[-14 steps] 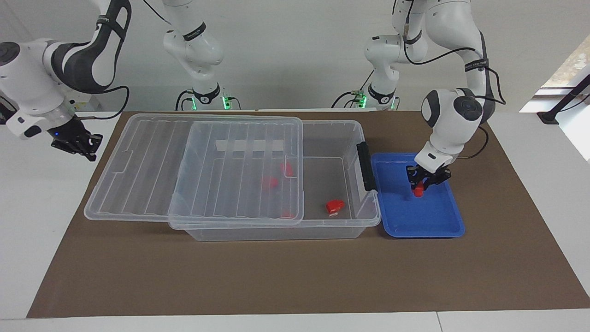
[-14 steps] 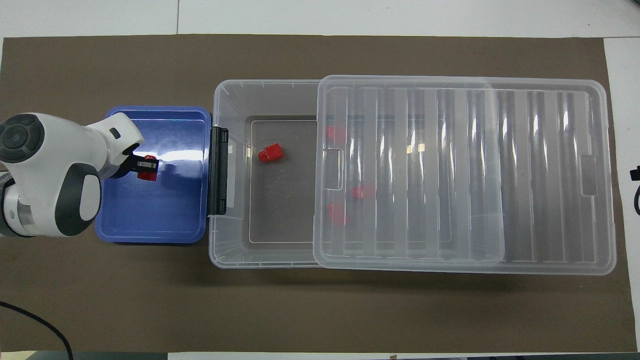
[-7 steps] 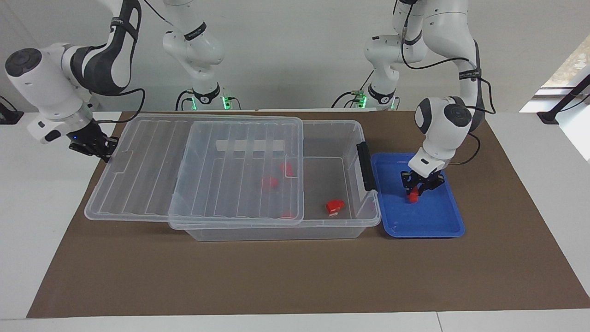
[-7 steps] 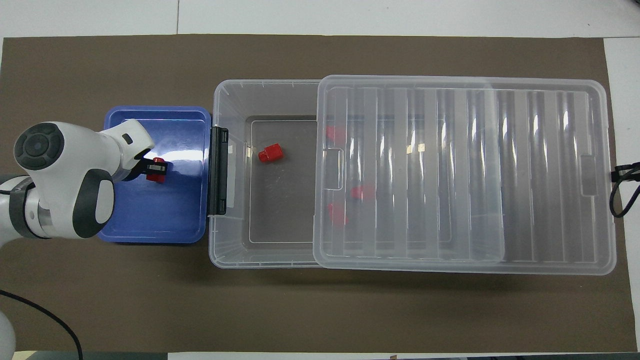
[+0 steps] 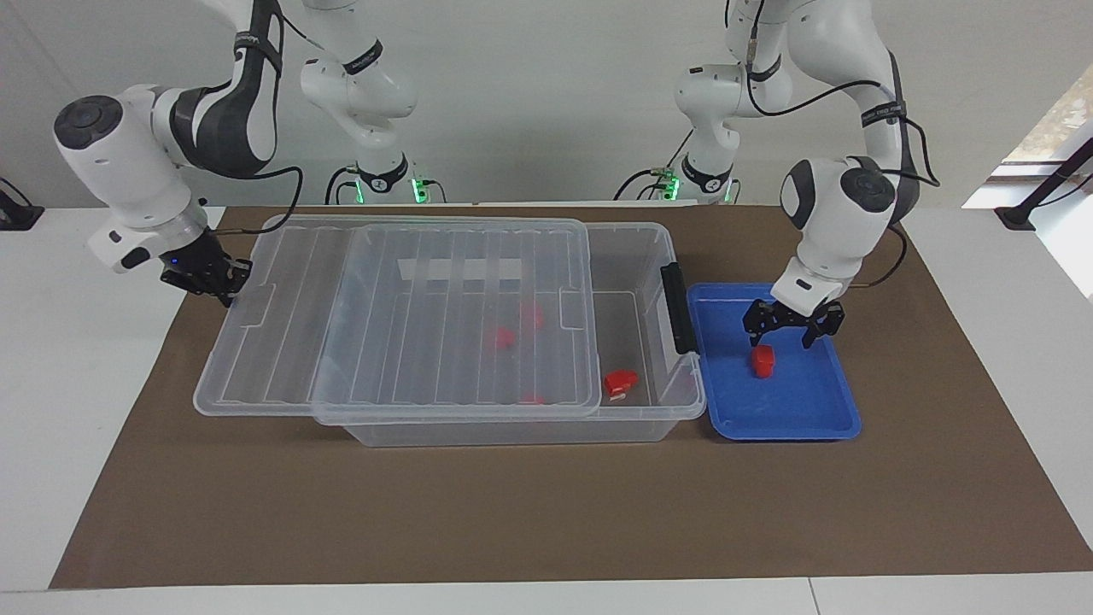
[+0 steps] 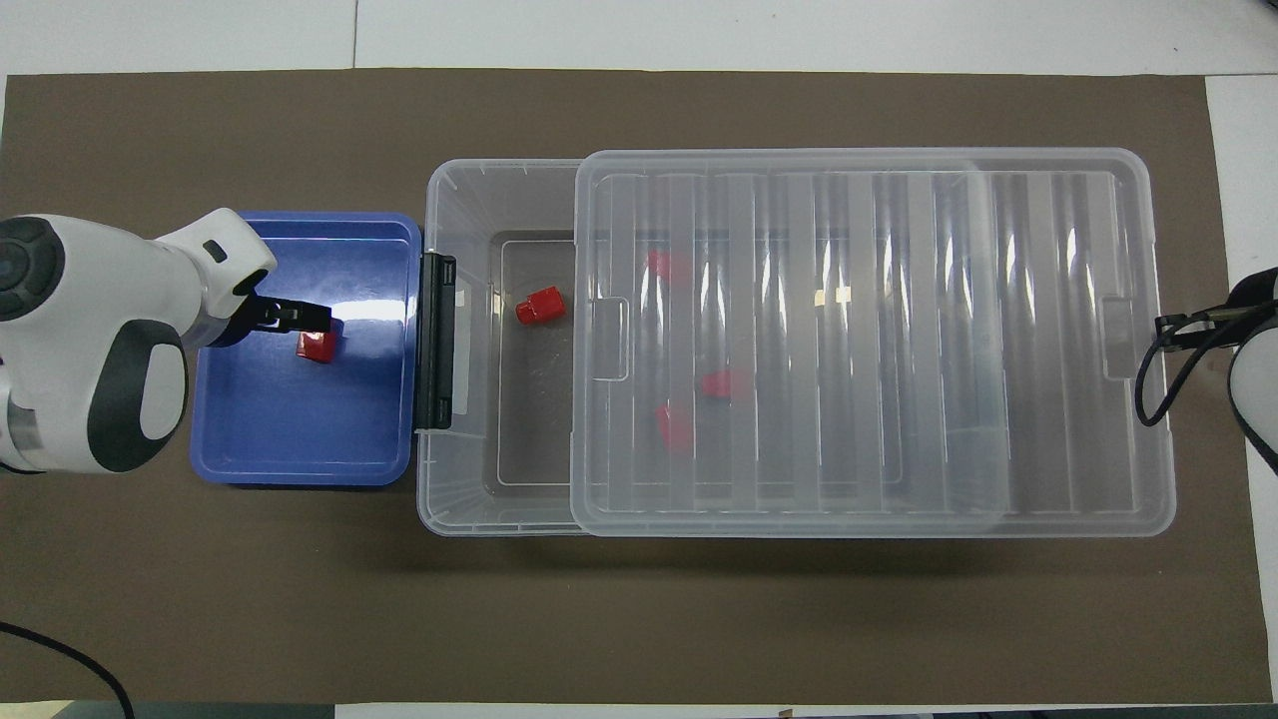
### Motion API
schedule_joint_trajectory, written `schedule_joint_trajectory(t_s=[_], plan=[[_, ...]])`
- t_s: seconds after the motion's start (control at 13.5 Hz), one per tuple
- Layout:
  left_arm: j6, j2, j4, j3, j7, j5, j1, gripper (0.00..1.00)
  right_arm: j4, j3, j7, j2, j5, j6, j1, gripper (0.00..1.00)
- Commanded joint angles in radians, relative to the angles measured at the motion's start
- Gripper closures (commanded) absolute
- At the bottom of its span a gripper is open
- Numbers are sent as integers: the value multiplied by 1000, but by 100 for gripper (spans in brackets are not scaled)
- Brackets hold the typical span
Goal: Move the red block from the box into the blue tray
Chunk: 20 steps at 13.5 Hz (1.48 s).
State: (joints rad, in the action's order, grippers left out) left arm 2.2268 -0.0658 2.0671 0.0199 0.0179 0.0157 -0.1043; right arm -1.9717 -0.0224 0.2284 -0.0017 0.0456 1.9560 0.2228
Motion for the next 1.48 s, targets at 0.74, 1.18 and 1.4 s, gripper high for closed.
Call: schedule_joint_trajectory(t_s=[0.74, 1.18, 1.4], plan=[[-653, 52, -470, -12, -19, -22, 3, 0, -30, -4, -204, -29, -59, 12, -174, 100], [-633, 87, -450, -12, -6, -22, 64, 0, -30, -4, -230, -29, -72, 9, -209, 100], [-647, 90, -449, -12, -1, -22, 70, 0, -30, -4, -221, -29, -72, 4, -206, 100]])
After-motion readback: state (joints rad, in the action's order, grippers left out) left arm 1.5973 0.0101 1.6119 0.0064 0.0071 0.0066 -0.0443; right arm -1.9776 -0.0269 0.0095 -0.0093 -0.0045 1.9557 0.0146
